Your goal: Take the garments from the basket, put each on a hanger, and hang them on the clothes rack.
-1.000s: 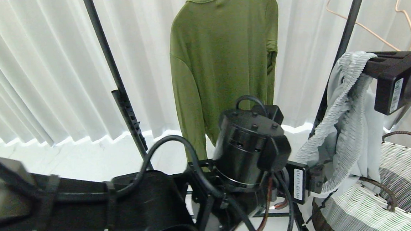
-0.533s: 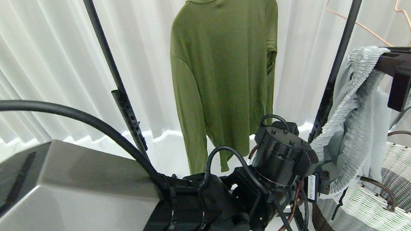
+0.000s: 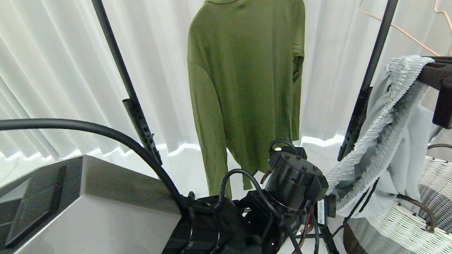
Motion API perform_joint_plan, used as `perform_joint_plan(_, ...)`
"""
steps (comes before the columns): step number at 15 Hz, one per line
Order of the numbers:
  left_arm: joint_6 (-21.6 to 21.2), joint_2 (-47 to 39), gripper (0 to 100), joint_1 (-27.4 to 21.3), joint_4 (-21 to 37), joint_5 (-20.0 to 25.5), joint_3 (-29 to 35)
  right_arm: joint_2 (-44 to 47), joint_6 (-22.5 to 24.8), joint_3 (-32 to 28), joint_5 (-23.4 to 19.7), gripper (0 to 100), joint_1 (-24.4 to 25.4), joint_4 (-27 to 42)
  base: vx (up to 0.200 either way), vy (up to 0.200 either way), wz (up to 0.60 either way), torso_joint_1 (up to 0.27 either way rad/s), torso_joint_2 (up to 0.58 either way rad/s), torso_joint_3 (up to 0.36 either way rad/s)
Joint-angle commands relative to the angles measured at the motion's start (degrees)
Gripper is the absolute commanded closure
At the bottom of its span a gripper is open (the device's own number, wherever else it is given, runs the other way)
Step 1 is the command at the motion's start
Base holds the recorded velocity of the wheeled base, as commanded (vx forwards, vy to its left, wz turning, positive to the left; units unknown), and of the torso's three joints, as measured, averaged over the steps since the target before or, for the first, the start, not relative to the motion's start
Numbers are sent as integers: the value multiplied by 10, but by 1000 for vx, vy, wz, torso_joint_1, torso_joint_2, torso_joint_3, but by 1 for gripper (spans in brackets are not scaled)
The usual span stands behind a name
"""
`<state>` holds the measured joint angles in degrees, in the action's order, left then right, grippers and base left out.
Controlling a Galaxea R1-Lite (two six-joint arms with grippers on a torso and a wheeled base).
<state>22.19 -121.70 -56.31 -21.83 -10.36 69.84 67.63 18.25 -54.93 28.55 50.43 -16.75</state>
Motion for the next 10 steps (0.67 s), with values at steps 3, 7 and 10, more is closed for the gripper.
perform_joint_plan(3,0,37,100,-3,0,-68,-11,-1,-8,21,-5,100,-36,-2,0,0,0,0,0,0)
perform_joint_plan(7,-27,137,100,3,13,-126,3,4,-10,4,-156,100,-198,-3,0,0,0,0,0,0)
perform_joint_plan(10,-36,262,100,18,143,-126,21,28,-2,-25,-182,100,-197,-9,0,0,0,0,0,0)
